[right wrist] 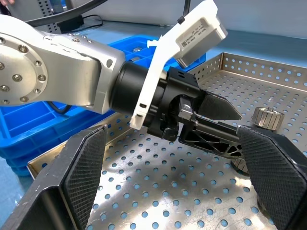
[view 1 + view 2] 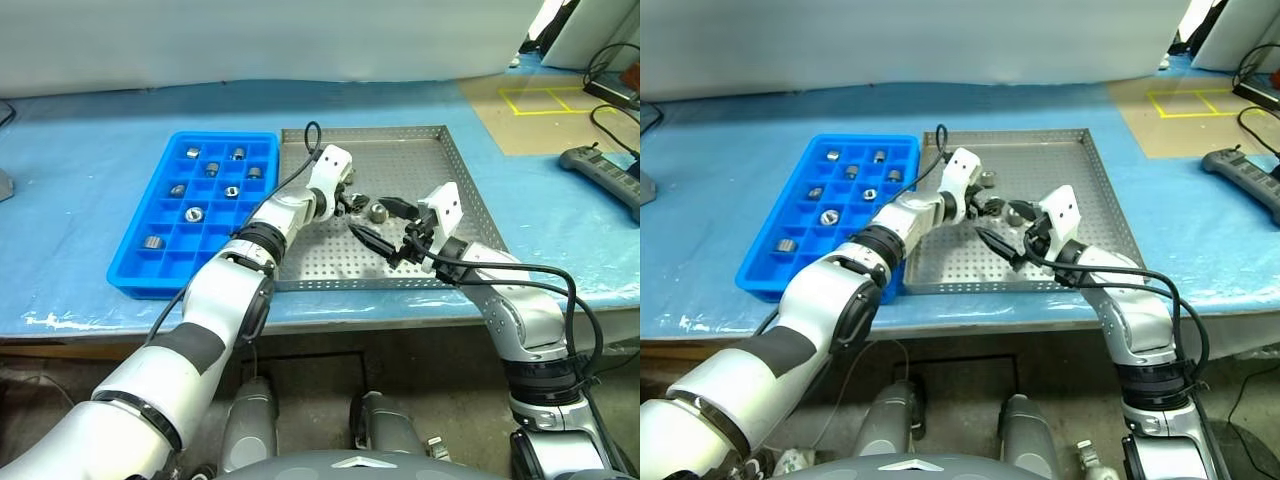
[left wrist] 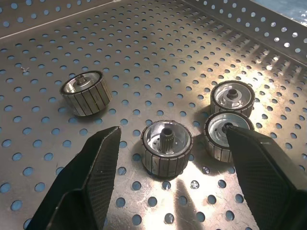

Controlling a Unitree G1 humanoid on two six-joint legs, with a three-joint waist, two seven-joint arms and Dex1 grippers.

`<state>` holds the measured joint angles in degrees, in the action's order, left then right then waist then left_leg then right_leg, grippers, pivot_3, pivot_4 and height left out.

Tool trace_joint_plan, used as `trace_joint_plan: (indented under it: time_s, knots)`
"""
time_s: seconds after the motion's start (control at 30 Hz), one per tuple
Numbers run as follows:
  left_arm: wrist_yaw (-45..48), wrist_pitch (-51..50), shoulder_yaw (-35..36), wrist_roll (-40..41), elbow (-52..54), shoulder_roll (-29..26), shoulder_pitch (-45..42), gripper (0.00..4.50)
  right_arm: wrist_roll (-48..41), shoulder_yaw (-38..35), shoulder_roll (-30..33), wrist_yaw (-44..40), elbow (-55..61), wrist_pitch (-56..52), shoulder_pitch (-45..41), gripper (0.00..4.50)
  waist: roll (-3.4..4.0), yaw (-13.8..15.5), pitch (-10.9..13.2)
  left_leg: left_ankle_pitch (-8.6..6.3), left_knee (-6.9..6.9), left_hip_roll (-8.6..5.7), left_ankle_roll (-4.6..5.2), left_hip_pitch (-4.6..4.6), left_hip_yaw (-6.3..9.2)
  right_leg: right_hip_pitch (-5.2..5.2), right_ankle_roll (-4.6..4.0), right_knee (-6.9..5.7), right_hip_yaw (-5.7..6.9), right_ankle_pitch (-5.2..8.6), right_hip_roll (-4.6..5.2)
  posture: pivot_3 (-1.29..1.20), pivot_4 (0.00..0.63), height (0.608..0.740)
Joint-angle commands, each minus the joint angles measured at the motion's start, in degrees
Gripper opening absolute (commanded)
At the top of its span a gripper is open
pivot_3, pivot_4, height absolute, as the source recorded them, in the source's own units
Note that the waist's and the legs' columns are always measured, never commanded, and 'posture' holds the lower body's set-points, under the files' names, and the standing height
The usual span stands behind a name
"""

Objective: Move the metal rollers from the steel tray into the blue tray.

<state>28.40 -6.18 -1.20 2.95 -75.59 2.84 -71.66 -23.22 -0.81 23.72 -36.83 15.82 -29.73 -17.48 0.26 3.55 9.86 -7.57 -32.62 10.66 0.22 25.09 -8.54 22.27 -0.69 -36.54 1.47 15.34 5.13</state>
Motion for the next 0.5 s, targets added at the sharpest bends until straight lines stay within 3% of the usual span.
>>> trace_joint_plan:
  time_s: [0.03,0.5]
  knots:
    - [-2.89,1.48,1.15,-1.00,0.17,1.32,-1.51,3.68,-0.41,-0.91,-0.33,0.70,1.95,1.63,0.22,4.50,0.00,-0.06,0.00,-0.04,-0.05,0.00,0.06,0.00,-0.02,-0.01,-0.01,0.00,-0.02,0.01,0.01,-0.28,0.150,0.740]
    - [-11.23,-0.39,2.31,-4.82,-1.29,3.33,0.26,3.68,0.24,-0.12,-1.33,2.53,2.45,2.36,2.42,4.50,0.00,-1.39,0.00,-0.11,-0.11,-0.02,0.18,0.01,-0.04,-0.07,-0.01,0.16,-0.03,0.01,0.04,-0.32,0.150,0.740]
